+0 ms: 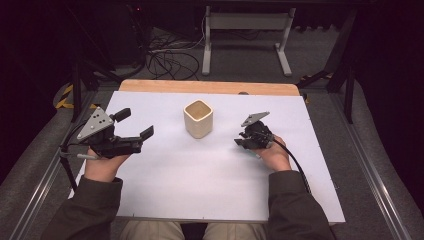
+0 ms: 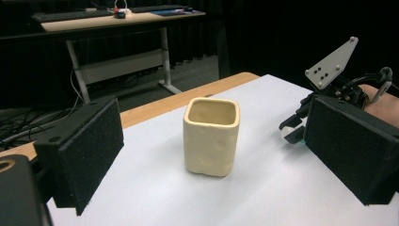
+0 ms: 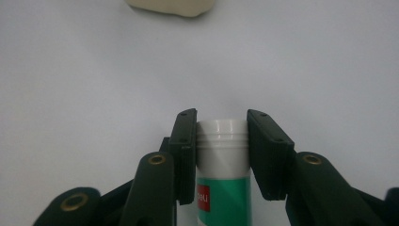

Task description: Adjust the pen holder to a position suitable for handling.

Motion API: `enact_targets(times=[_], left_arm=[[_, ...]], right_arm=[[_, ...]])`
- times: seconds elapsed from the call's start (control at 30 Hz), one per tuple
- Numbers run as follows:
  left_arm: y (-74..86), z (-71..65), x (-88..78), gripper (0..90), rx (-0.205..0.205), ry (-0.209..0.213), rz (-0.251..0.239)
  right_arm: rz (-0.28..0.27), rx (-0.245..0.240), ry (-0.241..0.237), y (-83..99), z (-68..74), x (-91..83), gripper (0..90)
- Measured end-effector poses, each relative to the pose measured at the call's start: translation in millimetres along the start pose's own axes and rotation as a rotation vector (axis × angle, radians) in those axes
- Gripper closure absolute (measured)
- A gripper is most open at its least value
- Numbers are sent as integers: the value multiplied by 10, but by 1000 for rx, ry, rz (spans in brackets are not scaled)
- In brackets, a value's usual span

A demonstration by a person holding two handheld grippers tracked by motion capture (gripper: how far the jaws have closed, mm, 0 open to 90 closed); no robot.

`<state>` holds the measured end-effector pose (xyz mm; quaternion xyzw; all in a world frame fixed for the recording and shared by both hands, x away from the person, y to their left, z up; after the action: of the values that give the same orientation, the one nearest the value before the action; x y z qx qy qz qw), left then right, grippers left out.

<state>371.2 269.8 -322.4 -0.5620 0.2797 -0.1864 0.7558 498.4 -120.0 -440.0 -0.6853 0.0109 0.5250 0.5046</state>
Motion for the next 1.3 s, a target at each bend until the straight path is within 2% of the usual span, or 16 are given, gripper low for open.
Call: enact_targets(times=[0.1,0.57,0.83,1.03,1.3], left_arm=[[6,-7,14,62,-3,1,0],[13,-19,29,65,-2,3,-4],[24,-29,45,66,-7,13,0],[26,-49,64,66,0,18,5],[12,-94,83,67,5,25,5]], right_arm=[[-29,17,-8,-18,20,-43,657],[-104,29,-36,-66,81,-168,658],[-110,35,-16,-64,77,-175,659],[-143,36,-4,-79,94,-232,658],[-187,46,-10,-84,108,-315,659]])
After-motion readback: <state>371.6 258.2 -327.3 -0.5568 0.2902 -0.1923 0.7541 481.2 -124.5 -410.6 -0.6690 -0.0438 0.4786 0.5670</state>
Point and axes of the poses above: each handheld gripper's, and its own axes: x roughly forward along the jaws, y roughly out of its underside, z roughly to its left, the point moved 2 cm from there along x, roughly forward along the jaws, and after that the axes turned 12 degrees about x, right-handed, at the moved point
